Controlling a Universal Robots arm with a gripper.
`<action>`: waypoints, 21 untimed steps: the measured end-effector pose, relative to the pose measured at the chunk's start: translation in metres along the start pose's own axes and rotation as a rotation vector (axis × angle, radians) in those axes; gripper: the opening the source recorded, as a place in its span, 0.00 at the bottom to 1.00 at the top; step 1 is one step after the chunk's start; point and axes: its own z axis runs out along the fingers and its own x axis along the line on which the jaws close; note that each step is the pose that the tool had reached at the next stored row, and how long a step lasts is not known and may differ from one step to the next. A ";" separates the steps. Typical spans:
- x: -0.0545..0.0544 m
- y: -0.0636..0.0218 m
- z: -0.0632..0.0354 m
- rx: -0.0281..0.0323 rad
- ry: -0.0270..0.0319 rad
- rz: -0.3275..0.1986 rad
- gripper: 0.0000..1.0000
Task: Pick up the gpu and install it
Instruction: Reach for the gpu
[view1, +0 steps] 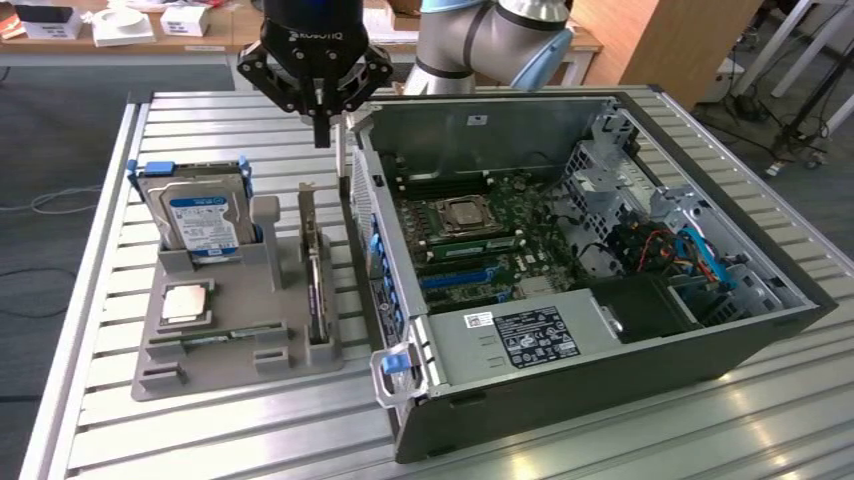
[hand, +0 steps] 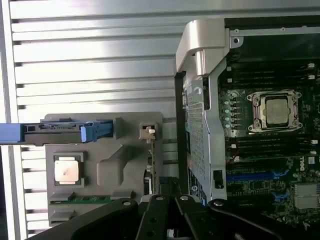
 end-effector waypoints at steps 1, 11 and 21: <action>0.001 -0.0001 0.0000 0.0001 0.0003 0.000 0.11; 0.004 -0.0005 0.0001 0.0003 0.0010 0.000 0.11; 0.003 -0.0176 -0.0006 0.0002 0.0009 0.000 0.11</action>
